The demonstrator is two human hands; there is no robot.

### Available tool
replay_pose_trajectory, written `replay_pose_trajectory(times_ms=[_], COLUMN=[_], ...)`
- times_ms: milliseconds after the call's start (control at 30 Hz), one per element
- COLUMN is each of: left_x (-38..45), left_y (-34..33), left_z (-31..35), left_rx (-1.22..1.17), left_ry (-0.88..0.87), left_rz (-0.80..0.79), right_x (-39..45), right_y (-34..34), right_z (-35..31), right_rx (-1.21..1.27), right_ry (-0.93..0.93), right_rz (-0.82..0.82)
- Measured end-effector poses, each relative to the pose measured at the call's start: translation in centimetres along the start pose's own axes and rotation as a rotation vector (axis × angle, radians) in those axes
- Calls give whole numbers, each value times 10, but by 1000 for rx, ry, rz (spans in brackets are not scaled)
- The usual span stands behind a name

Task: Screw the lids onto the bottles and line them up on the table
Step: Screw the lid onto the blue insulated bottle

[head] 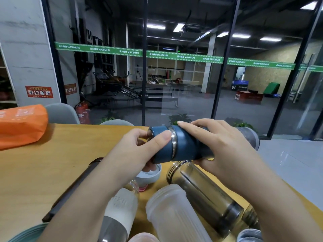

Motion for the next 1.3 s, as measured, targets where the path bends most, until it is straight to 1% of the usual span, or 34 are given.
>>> replay_pose_trajectory(times_ms=[100,233,300,467,567,733,800,900,967,1000,1067,1167,1233,1300], left_x=[0,2,1,1,1,3,2,3,2,1,-1,-5,-7,-6], left_y=[1,5,1,-3,-4,1,1,1,3,4,1,-9,-14,-14], left_z=[1,2,5,11,15,18,20,17,14,13,11,9,8,8], left_rx=[41,175,181,30,-99,-149,-175,-194,-142,-97,8,163,197,199], left_ry=[-37,-117,-147,-205,-245,-293,-271,-181,-122,-90,-27,23,28,21], left_rz=[-23,-51,-76,-123,-90,22,40,107,159,159,104,-30,-73,-81], right_x=[1,0,0,0,-1,-1,-1,-1,-1,-2,-2,-1,-1,-1], right_y=[-2,-4,-3,2,4,5,6,8,8,8,7,8,8,7], right_z=[3,6,7,8,9,7,7,9,10,11,11,10,10,11], right_rx=[5,29,48,66,75,75,76,89,92,93,91,93,88,91], right_ry=[-4,-34,-50,-66,-65,-59,-57,-65,-64,-63,-59,-54,-51,-51], right_rz=[-5,-48,-68,-153,-176,-187,-193,-190,-208,-217,-224,-221,-223,-224])
Point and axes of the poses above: each hand's wrist, its own x-axis towards the middle knuckle, its own y-axis out of the back of the hand, z = x × y, the point moved 7 cm from there along x, towards the middle knuckle, and after that the axes turned 6 degrees about -y, right-handed, at the moved point
